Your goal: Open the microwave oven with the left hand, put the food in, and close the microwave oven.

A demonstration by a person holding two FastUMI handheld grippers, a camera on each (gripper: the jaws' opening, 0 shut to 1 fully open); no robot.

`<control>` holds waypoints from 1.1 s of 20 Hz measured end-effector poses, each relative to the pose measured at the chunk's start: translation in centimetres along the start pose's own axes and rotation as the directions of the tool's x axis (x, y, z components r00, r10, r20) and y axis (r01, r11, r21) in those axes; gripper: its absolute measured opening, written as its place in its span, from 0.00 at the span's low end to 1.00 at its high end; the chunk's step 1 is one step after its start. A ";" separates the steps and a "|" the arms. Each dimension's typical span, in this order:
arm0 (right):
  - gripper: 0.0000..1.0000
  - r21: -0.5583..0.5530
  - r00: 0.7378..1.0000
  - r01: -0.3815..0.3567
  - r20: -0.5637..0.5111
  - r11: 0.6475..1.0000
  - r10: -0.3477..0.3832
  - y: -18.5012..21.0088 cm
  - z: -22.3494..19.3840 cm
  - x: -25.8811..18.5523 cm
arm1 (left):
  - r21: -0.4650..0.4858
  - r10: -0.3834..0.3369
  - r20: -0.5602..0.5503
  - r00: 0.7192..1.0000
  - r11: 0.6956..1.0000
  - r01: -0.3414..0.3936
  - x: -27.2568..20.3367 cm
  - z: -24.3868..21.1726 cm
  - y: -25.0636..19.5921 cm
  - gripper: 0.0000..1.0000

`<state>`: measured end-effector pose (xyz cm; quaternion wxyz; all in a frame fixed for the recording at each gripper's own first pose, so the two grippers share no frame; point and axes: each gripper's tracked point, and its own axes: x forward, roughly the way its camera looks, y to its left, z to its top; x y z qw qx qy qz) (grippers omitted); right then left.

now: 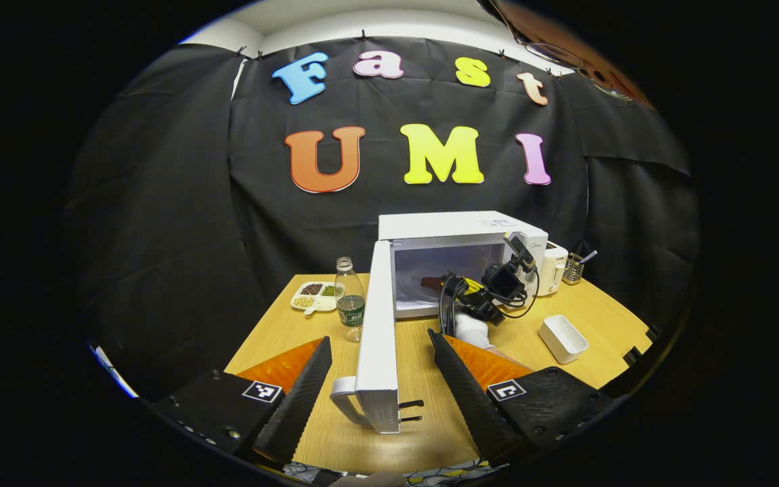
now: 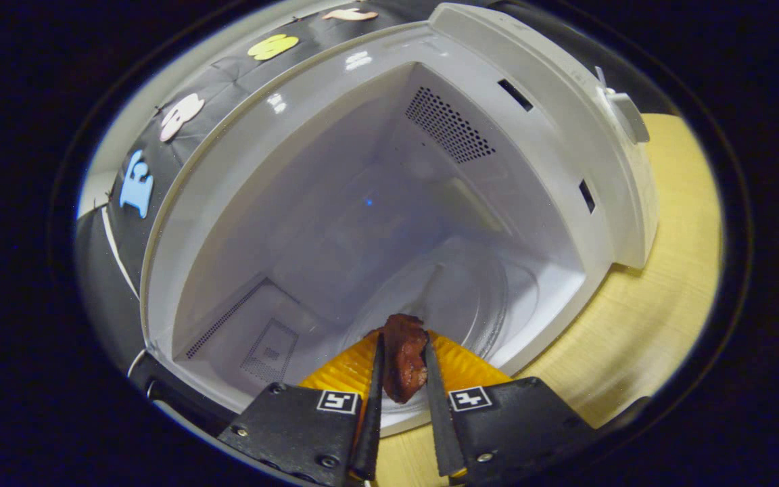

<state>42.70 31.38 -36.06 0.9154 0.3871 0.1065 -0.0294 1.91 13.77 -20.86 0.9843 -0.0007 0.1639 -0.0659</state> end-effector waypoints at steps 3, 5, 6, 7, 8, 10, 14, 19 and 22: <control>0.51 -0.078 1.000 0.011 -0.005 0.997 -0.011 -0.2 0.2 -0.3 | 0.002 -0.002 0.003 1.000 1.000 0.002 0.2 0.0 -0.4 0.95; 0.68 -0.138 0.999 0.037 0.022 0.990 -0.034 -0.8 1.1 -0.6 | 0.004 -0.005 -0.002 1.000 1.000 0.005 0.1 -0.1 -0.6 0.95; 0.73 -0.136 0.999 0.039 0.018 0.990 -0.036 -0.8 1.2 -0.6 | 0.005 -0.004 0.003 1.000 1.000 0.004 0.0 0.0 -0.6 0.95; 0.74 -0.123 0.999 0.032 0.014 0.992 -0.031 -0.9 1.2 -0.8 | 0.004 -0.004 0.006 1.000 1.000 0.004 0.0 0.2 -0.6 0.95; 0.66 -0.135 0.999 0.041 0.016 0.990 -0.039 -1.2 1.4 -1.1 | 0.006 -0.002 0.010 1.000 1.000 0.002 0.0 0.4 -0.6 0.94; 0.73 -0.168 0.999 0.049 0.017 0.985 -0.047 -1.5 2.0 -2.0 | 0.019 0.005 0.018 1.000 1.000 -0.005 0.0 0.7 -0.6 0.95; 1.00 -0.324 0.998 0.033 -0.042 0.946 -0.049 -1.5 2.8 -5.8 | 0.039 0.016 0.062 0.998 0.999 -0.018 -0.2 2.3 0.0 0.94; 1.00 -0.448 0.991 0.001 -0.119 0.894 -0.061 -2.4 5.3 -14.3 | 0.032 0.053 0.115 0.992 0.998 -0.057 -1.3 5.0 1.7 0.95; 1.00 -0.509 0.987 -0.007 -0.142 0.861 -0.076 -4.7 9.0 -19.9 | 0.034 0.101 0.125 0.987 0.994 -0.106 -1.7 5.1 3.8 0.94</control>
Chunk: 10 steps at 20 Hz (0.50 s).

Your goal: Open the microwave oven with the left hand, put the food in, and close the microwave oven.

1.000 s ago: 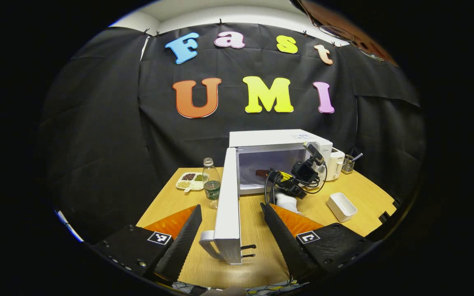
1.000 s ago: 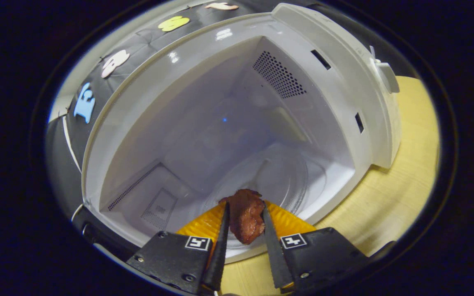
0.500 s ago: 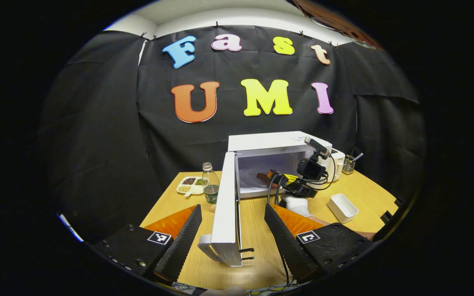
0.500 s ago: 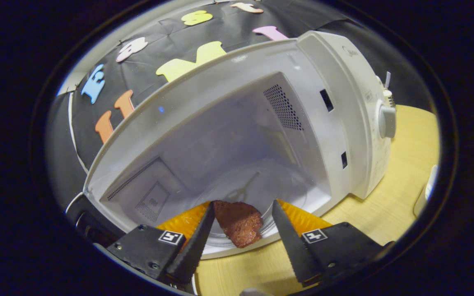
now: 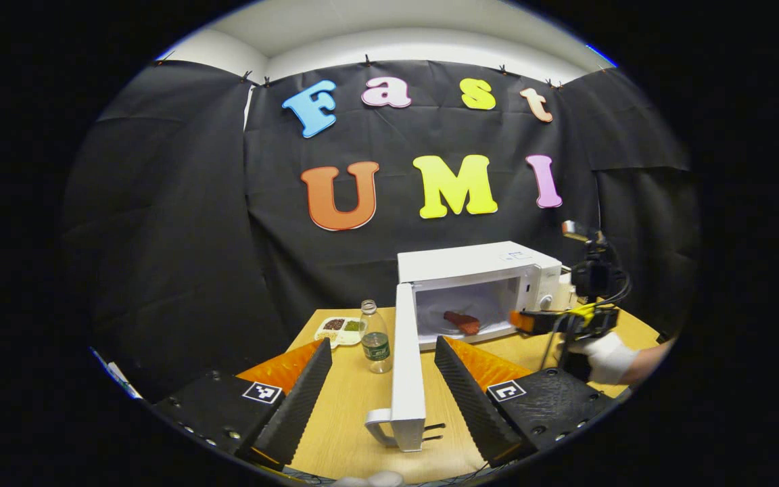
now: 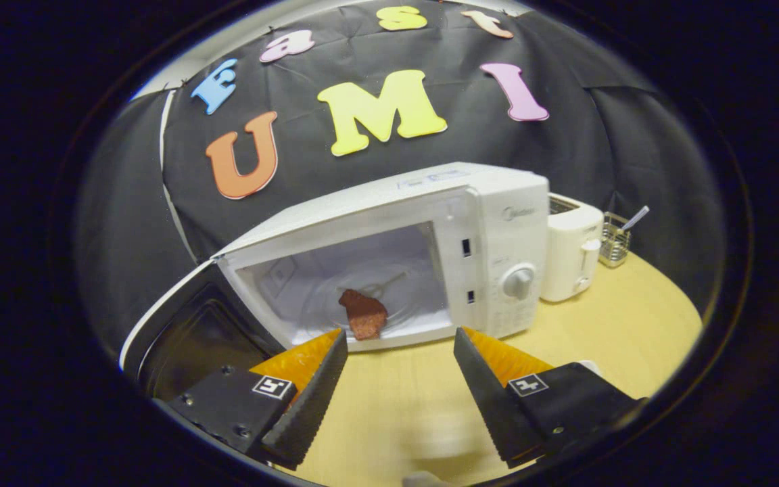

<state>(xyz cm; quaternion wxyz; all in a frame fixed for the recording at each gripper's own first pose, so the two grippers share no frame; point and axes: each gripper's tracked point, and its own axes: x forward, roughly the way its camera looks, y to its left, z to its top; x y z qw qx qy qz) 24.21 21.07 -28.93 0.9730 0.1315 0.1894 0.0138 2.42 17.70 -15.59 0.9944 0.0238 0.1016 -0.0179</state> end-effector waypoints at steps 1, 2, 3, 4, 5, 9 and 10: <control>1.00 -0.025 1.000 0.003 -0.015 1.000 -0.003 -1.3 0.3 -1.9 | 0.001 0.020 -0.002 1.000 1.000 -0.020 -0.2 -0.3 0.7 0.94; 1.00 -0.057 1.000 0.011 -0.024 0.998 -0.012 -2.9 0.6 -3.7 | 0.000 0.036 -0.006 0.999 0.999 -0.036 -0.3 -0.6 1.4 0.94; 1.00 -0.084 1.000 0.016 -0.026 0.996 -0.018 -4.2 1.0 -5.5 | 0.002 0.052 -0.007 0.999 0.999 -0.052 -0.3 -0.9 1.9 0.95; 1.00 -0.100 0.999 0.029 -0.024 0.995 -0.032 -5.6 1.4 -7.4 | 0.005 0.070 -0.011 0.997 0.998 -0.070 -0.4 -1.3 2.7 0.95; 1.00 -0.109 0.999 0.039 -0.017 0.993 -0.042 -6.8 1.7 -9.2 | 0.009 0.091 -0.022 0.996 0.996 -0.091 -0.5 -2.0 3.3 0.95; 0.90 -0.073 1.000 0.023 -0.017 0.997 -0.024 -9.7 2.2 -15.2 | 0.002 0.211 -0.075 0.975 0.977 -0.211 -1.4 -5.1 5.9 0.94; 1.00 -0.071 1.000 0.014 -0.006 0.997 -0.014 -10.3 2.7 -16.6 | -0.013 0.232 -0.088 0.969 0.972 -0.234 -1.9 -5.8 6.2 0.95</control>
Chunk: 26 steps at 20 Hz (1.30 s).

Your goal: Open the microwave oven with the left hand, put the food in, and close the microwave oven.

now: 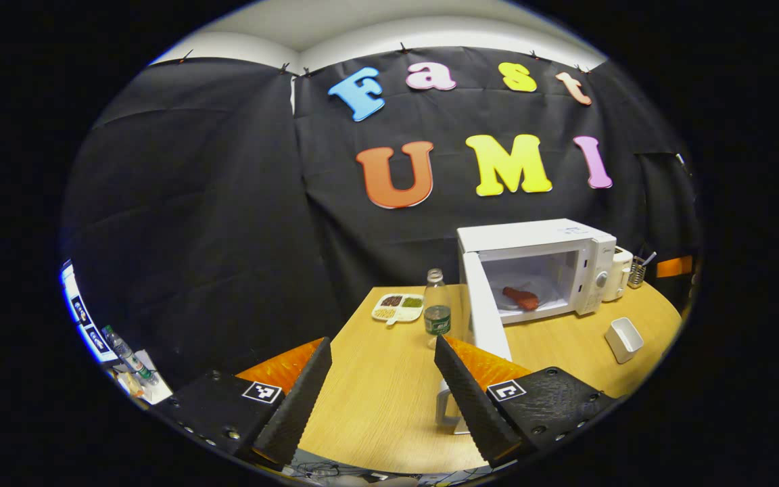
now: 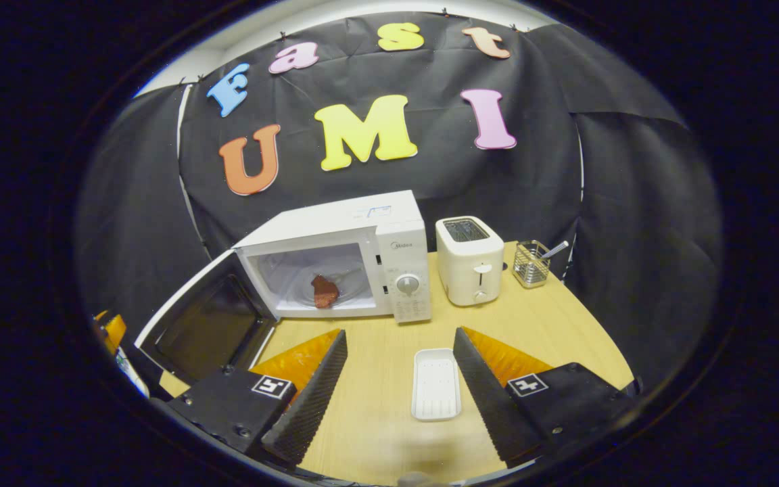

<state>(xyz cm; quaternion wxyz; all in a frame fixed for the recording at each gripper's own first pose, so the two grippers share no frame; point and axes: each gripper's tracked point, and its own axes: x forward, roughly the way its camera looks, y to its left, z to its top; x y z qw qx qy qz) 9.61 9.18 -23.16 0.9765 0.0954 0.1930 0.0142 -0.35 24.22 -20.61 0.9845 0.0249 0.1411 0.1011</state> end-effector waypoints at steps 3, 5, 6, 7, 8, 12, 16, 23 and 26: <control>1.00 -0.055 0.998 -0.029 0.047 0.998 0.032 -2.3 1.1 -3.1 | -0.027 0.049 -0.019 0.999 0.998 -0.050 -1.2 -1.1 -0.1 0.94; 1.00 -0.054 0.997 -0.067 0.046 0.996 0.069 -3.3 1.3 -4.9 | 0.000 0.074 -0.010 0.997 0.997 -0.074 -1.7 -0.9 -0.6 0.94; 1.00 -0.052 0.995 -0.083 0.045 0.995 0.085 -3.7 1.5 -5.7 | 0.012 0.077 -0.004 0.997 0.997 -0.077 -1.8 -0.9 -0.9 0.94; 1.00 -0.049 0.995 -0.090 0.045 0.995 0.092 -4.0 1.3 -6.6 | 0.015 0.078 -0.006 0.997 0.997 -0.078 -2.0 -1.0 -1.2 0.94; 1.00 -0.046 0.995 -0.090 0.049 0.995 0.092 -4.2 1.5 -7.5 | 0.012 0.071 -0.007 0.997 0.997 -0.071 -1.8 -1.1 -1.6 0.94; 1.00 -0.032 0.996 -0.062 0.060 0.998 0.064 -4.5 2.0 -9.8 | -0.013 0.065 -0.069 0.996 0.998 -0.066 -0.5 -3.6 -1.8 0.60; 1.00 0.014 0.999 -0.019 0.049 1.000 0.018 -4.1 1.6 -11.1 | 0.002 0.014 -0.096 0.995 1.000 -0.014 1.6 -5.9 -2.0 0.03; 1.00 0.091 0.990 0.126 0.049 0.988 -0.131 -5.1 0.5 -12.9 | -0.002 -0.156 -0.109 0.982 0.988 0.157 4.8 -8.0 -4.7 0.00; 1.00 0.135 0.984 0.166 0.038 0.977 -0.173 -4.9 -0.2 -13.8 | -0.004 -0.238 -0.109 0.965 0.971 0.239 5.2 -8.3 -6.2 0.00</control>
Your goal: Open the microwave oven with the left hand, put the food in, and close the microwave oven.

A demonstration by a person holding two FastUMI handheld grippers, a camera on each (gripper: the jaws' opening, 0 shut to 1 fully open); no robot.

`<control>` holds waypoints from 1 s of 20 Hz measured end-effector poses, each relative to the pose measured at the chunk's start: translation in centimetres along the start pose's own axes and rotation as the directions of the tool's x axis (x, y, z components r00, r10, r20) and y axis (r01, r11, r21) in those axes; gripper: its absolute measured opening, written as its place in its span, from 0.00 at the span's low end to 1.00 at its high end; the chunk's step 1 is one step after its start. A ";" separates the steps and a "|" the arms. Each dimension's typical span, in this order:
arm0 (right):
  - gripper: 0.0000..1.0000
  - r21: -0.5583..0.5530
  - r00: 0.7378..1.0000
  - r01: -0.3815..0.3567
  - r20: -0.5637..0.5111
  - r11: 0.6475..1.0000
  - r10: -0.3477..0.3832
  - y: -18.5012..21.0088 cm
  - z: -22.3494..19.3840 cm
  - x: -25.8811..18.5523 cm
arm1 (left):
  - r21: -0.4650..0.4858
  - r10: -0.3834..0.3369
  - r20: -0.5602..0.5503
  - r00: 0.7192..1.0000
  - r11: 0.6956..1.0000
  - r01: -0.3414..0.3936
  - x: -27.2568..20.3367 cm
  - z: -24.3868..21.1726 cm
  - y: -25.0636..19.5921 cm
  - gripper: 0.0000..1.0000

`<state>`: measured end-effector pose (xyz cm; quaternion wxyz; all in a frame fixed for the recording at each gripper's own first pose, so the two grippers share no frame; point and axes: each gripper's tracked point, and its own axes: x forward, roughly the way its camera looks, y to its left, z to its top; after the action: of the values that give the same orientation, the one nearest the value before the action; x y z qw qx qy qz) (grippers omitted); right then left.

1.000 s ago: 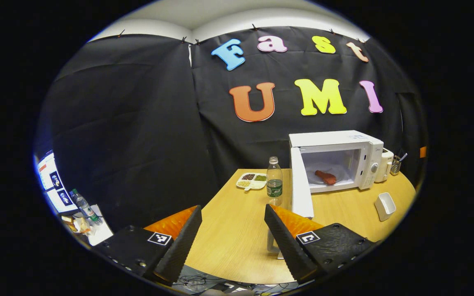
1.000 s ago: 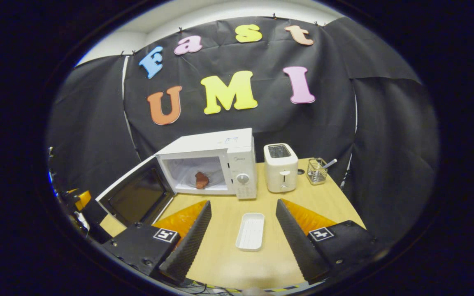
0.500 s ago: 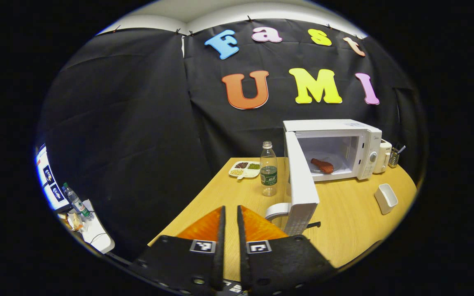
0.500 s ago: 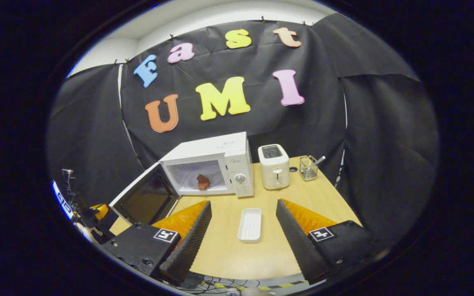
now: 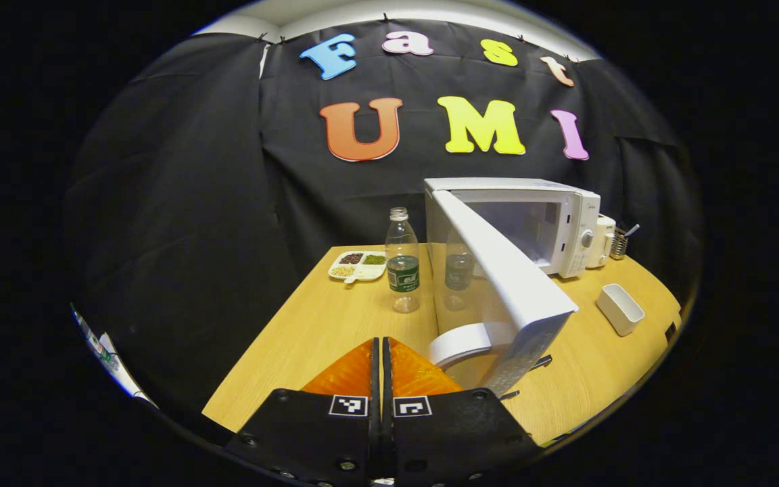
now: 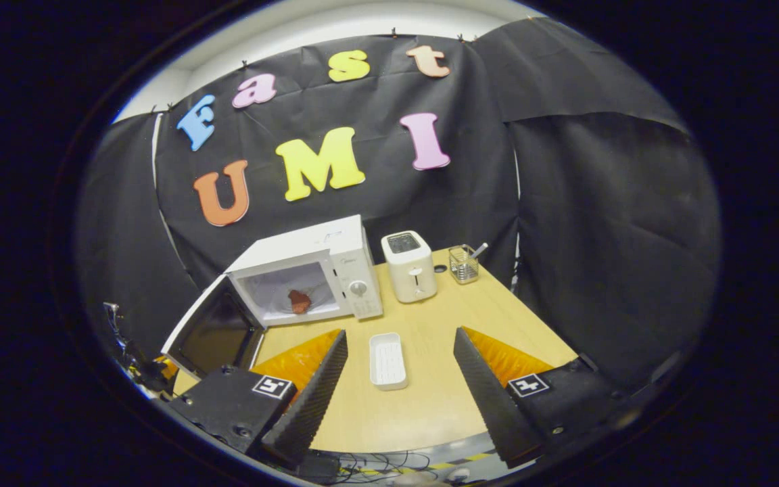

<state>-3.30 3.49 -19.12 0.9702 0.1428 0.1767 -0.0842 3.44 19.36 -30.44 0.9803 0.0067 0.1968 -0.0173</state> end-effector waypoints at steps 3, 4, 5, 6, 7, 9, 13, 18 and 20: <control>1.00 0.004 1.000 0.026 -0.004 1.000 -0.026 0.0 -0.3 -0.6 | 0.017 -0.095 -0.017 0.995 0.995 0.096 0.4 -0.5 -3.0 0.00; 1.00 0.002 0.999 0.037 0.001 0.999 -0.037 -0.2 0.0 -0.7 | 0.019 -0.129 -0.022 0.991 0.991 0.129 0.3 -0.7 -4.4 0.00; 1.00 0.003 0.999 0.043 0.003 0.999 -0.043 -0.2 0.0 -0.8 | 0.025 -0.158 -0.025 0.987 0.987 0.159 0.5 -0.8 -5.8 0.00; 1.00 0.006 0.999 0.049 0.001 0.999 -0.049 -0.4 0.0 -0.9 | 0.032 -0.189 -0.027 0.982 0.981 0.190 0.7 -0.8 -7.2 0.00; 1.00 0.007 0.998 0.056 -0.002 0.998 -0.056 -0.5 -0.1 -0.8 | 0.039 -0.224 -0.029 0.974 0.974 0.225 0.7 -0.8 -8.7 0.00; 1.00 0.007 0.998 0.069 -0.005 0.998 -0.069 -1.0 0.1 -0.7 | 0.075 -0.284 -0.025 0.958 0.956 0.285 1.5 -0.5 -11.4 0.00; 1.00 0.000 0.996 0.090 -0.011 0.996 -0.090 -2.2 0.9 0.2 | 0.101 -0.365 -0.033 0.930 0.925 0.366 3.6 0.5 -16.8 0.00; 1.00 0.010 0.992 0.128 -0.013 0.992 -0.128 -3.9 2.2 1.5 | 0.111 -0.446 -0.018 0.895 0.888 0.446 6.4 2.8 -23.0 0.00; 1.00 0.008 0.989 0.149 -0.012 0.989 -0.149 -4.7 2.7 2.0 | 0.124 -0.475 -0.011 0.880 0.873 0.472 7.4 3.7 -25.0 0.00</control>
<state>-1.53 -1.98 -18.56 0.9595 0.1341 0.1919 -0.1564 10.75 -5.91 -30.06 0.9458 0.0184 0.1814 -0.2688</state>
